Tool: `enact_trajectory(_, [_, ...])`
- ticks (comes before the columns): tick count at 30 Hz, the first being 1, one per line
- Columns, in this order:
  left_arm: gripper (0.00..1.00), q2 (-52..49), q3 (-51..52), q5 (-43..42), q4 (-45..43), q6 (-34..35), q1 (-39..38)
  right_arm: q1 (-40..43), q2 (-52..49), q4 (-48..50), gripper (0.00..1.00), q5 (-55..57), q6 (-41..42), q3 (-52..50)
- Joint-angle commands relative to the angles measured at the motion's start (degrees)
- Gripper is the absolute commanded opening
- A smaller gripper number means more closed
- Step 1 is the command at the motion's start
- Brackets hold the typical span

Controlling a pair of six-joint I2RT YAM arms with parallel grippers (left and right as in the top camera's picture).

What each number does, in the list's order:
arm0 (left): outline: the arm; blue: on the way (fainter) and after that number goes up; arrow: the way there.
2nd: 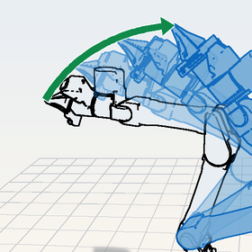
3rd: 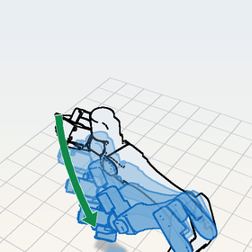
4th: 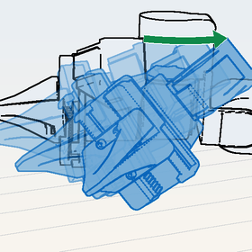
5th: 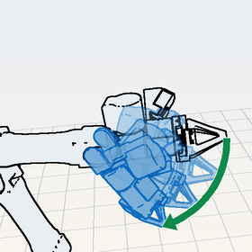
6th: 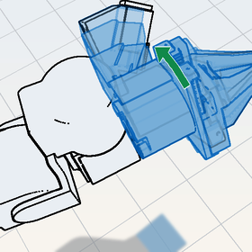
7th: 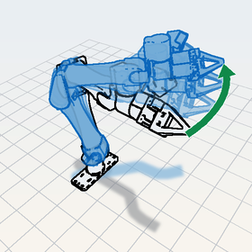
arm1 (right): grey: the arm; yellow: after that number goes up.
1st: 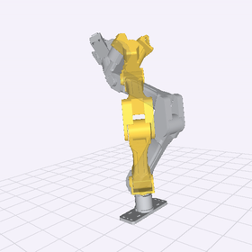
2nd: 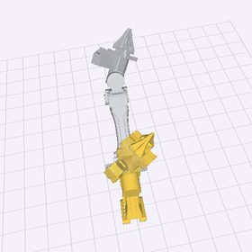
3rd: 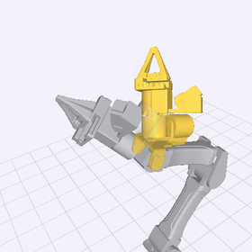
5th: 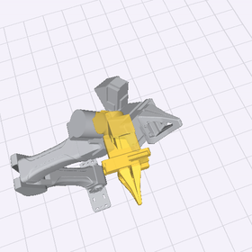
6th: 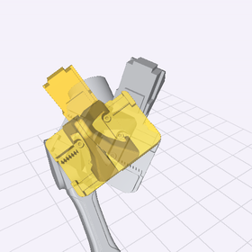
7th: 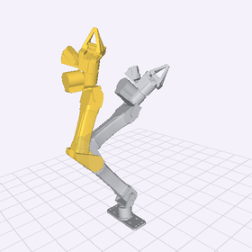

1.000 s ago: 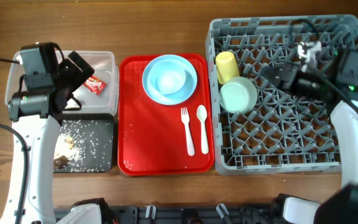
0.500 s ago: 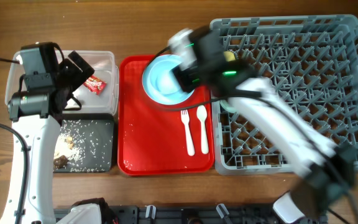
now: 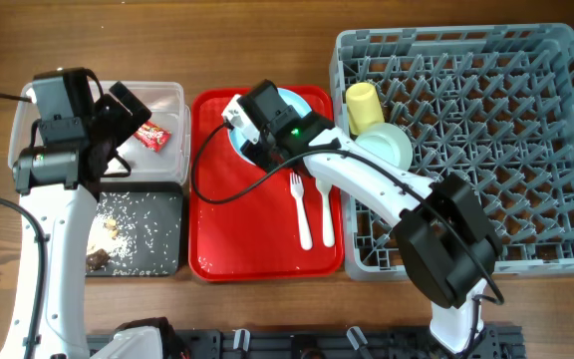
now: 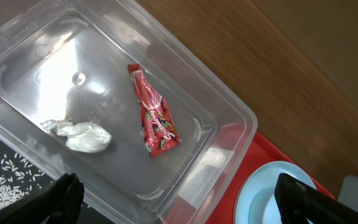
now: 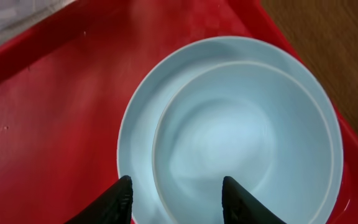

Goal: Sort waste into correct bins and load items into the dishwasher rack
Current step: 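Reach the right gripper to the light-blue bowl and grasp its rim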

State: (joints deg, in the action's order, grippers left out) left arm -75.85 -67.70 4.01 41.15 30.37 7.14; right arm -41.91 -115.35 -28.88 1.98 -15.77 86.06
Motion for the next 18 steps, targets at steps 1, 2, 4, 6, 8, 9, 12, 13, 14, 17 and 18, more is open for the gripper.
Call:
enact_trajectory(1, [1.0, 0.0, -0.5, -0.1, -0.1, 0.5, 0.2, 0.1, -1.6, 0.8, 0.44, -1.0, -1.0, -0.3])
enact_trajectory(2, [1.0, 0.0, -0.5, -0.1, -0.1, 0.5, 0.2, 0.1, -2.0, 0.9, 0.43, -1.3, -1.0, -0.3])
enact_trajectory(4, [1.0, 0.0, -0.5, -0.1, -0.1, 0.5, 0.2, 0.1, -2.7, 1.0, 0.4, -3.0, -2.3, -0.3])
enact_trajectory(6, [1.0, 0.0, -0.5, -0.1, -0.1, 0.5, 0.2, 0.1, -3.5, 1.2, 0.4, -3.3, -2.3, -0.3])
enact_trajectory(8, [1.0, 0.0, -0.5, -0.1, -0.1, 0.5, 0.2, 0.1, -4.3, 1.2, 0.39, -3.3, -2.3, -0.3])
enact_trajectory(9, [1.0, 0.0, -0.5, -0.1, -0.1, 0.5, 0.2, 0.1, -4.7, 1.2, 0.38, -3.3, -2.3, -0.3])
enact_trajectory(12, [1.0, 0.0, -0.5, -0.1, -0.1, 0.5, 0.2, 0.1, -5.2, 1.1, 0.35, -3.3, -2.3, -0.3])
enact_trajectory(13, [1.0, 0.0, -0.5, -0.1, -0.1, 0.5, 0.2, 0.2, -5.2, 1.1, 0.33, -3.0, -2.2, -0.3])
enact_trajectory(14, [1.0, 0.0, -0.5, -0.1, -0.1, 0.5, 0.2, 0.3, -5.2, 1.1, 0.3, -2.7, -2.2, -0.3])
enact_trajectory(17, [1.0, 0.0, -0.5, -0.1, -0.1, 0.5, 0.2, 0.3, -5.2, 1.0, 0.29, -1.5, -2.2, -0.3])
enact_trajectory(18, [1.0, 0.0, -0.5, -0.1, -0.1, 0.5, 0.2, 0.3, -5.2, 0.8, 0.27, -1.6, -2.0, -0.3])
